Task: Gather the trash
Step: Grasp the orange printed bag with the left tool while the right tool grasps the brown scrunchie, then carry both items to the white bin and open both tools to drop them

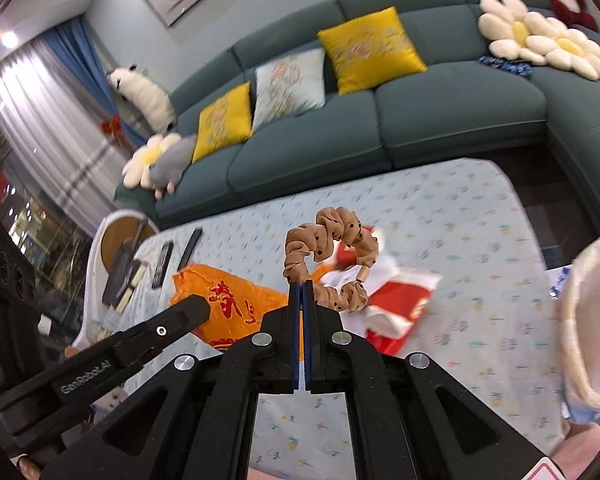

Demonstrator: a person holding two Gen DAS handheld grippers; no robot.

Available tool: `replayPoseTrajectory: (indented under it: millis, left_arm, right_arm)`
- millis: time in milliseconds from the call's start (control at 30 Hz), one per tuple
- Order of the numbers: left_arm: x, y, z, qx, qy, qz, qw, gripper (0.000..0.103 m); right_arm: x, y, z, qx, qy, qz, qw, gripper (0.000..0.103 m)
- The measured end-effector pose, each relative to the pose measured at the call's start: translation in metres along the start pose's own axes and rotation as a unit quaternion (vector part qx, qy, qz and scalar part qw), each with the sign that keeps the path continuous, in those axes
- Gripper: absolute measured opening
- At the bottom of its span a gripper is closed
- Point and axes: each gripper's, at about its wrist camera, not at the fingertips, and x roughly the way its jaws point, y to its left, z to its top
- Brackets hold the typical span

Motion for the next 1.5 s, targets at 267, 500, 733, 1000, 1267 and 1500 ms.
replayPoseTrajectory:
  millis: [267,500,733,1000,1267,1500]
  left_arm:
    - [0.007,-0.098,-0.012,0.074,0.005,-0.046,0.9962,0.012]
    - [0.028,-0.171,-0.034,0.124,0.028,-0.076,0.989,0.012]
    - [0.054,-0.229,-0.055,0.163,0.054,-0.097,0.9803,0.013]
    - [0.09,-0.277,-0.08,0.193,0.089,-0.11,0.971,0.013]
    - [0.119,-0.297,-0.093,0.199,0.113,-0.101,0.9681,0.016]
    - [0.126,-0.296,-0.091,0.196,0.109,-0.086,0.9706,0.045]
  right_arm:
    - [-0.06,-0.07,0.004,0.039,-0.044,-0.034,0.998,0.002]
    - [-0.101,-0.14,-0.002,0.088,-0.072,-0.067,0.991,0.002]
    - [-0.129,-0.206,-0.016,0.138,-0.087,-0.1,0.982,0.002]
    - [-0.135,-0.266,-0.039,0.188,-0.078,-0.132,0.97,0.002]
    - [-0.126,-0.292,-0.052,0.2,-0.058,-0.173,0.963,0.006]
    - [-0.125,-0.3,-0.057,0.212,-0.056,-0.2,0.955,0.022]
